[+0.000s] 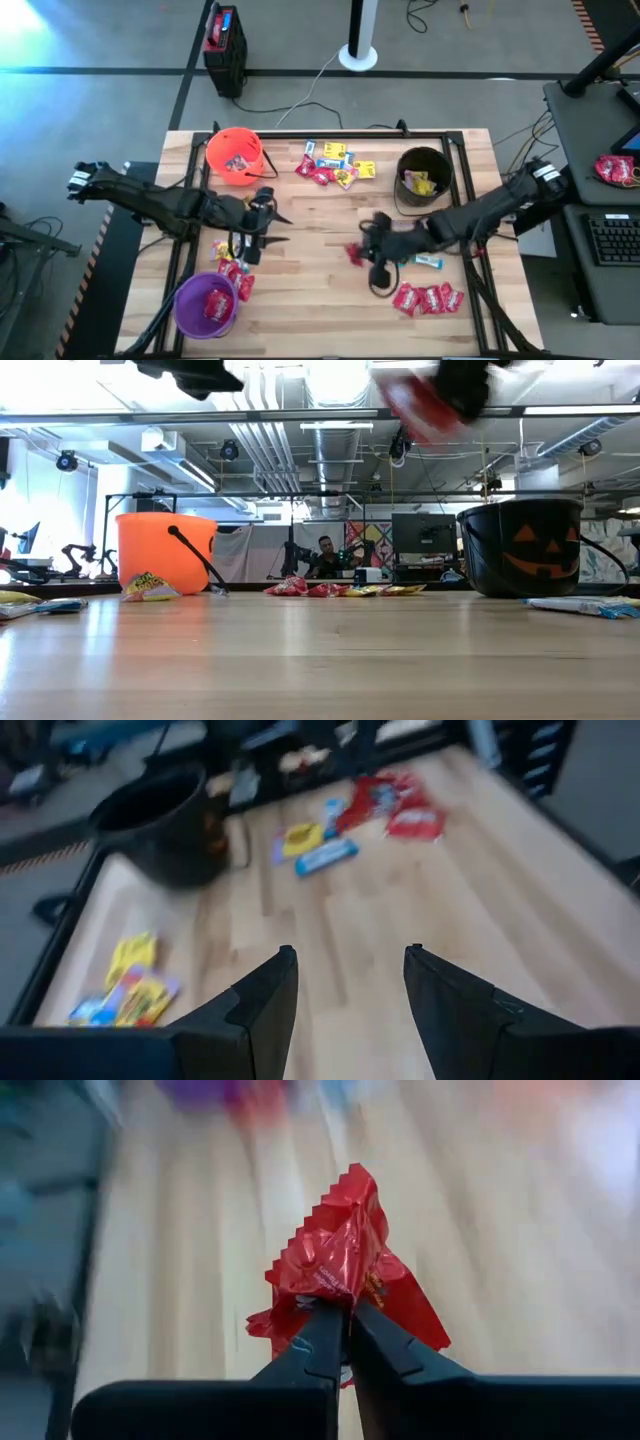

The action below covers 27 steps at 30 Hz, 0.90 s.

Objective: Sort candy by brand, put in halloween buckets
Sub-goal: Put the red candy into the purple bucket

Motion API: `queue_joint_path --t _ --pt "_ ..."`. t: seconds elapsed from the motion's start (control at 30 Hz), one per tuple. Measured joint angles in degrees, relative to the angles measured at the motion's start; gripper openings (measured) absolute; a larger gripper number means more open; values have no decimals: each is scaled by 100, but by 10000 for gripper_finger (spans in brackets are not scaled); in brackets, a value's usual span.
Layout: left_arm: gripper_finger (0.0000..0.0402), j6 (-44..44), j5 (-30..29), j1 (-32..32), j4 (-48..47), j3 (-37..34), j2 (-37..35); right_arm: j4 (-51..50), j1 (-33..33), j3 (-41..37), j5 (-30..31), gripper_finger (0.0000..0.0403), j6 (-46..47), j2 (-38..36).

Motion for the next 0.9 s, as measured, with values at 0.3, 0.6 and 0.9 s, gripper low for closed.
queue_joint_path --t 0.3,0.6,0.9 --pt "168 151 637 0 1488 -434 24 2084 -827 -271 -1057 9 -2410 289" --pt "168 152 678 0 2041 -667 285 3438 -1364 -123 -2280 9 -3099 968" --pt "168 201 699 4 2376 -616 687 3527 -1564 632 -3412 9 -3380 1547"
